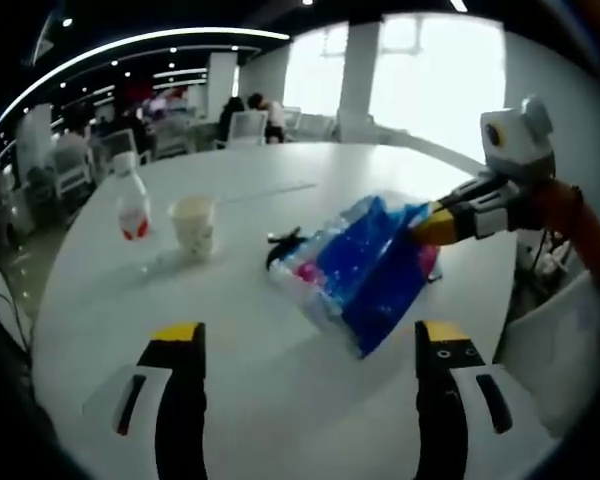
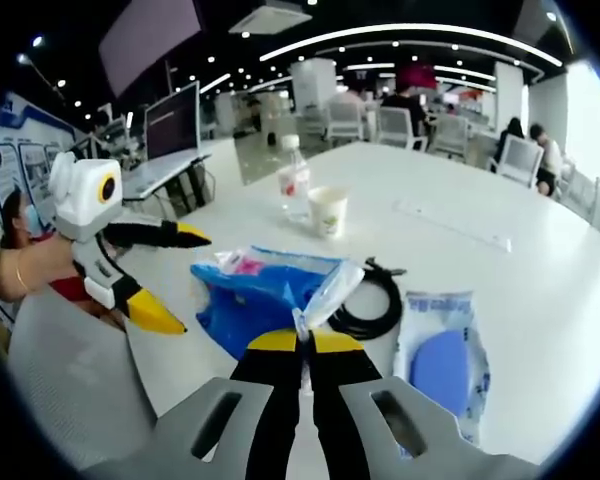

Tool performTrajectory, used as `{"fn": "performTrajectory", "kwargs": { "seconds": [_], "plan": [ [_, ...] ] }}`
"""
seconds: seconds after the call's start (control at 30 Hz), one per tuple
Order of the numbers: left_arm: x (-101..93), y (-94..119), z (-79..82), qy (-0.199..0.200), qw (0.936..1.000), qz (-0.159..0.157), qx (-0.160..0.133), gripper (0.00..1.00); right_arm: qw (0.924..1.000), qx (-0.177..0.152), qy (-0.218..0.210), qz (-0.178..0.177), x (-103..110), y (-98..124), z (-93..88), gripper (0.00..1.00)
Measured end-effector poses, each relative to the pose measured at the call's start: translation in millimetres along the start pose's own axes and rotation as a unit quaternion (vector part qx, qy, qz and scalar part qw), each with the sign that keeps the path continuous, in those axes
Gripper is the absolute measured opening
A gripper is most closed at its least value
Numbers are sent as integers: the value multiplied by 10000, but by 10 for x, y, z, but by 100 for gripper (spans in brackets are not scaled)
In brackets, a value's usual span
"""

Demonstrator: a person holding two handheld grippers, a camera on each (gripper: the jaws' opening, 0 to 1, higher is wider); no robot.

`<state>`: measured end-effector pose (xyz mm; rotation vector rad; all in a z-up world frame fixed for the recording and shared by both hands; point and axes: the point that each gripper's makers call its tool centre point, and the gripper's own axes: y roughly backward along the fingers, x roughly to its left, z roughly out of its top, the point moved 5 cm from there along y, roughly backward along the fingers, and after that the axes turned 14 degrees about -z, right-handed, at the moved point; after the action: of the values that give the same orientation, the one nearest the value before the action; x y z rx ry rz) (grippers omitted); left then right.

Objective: Arrange the tabletop items into an orderly group along one side of the table until the central work area is clear of visible clutter.

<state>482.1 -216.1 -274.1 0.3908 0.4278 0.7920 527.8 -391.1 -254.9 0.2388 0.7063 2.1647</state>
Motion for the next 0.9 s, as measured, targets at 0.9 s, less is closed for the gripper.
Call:
{"fn": "performTrajectory", "kwargs": {
  "seconds": [0.9],
  "plan": [
    [-62, 13, 66, -501, 9986, -121, -84, 99, 9995, -222, 12, -242, -429, 129, 128, 3]
  ]
}}
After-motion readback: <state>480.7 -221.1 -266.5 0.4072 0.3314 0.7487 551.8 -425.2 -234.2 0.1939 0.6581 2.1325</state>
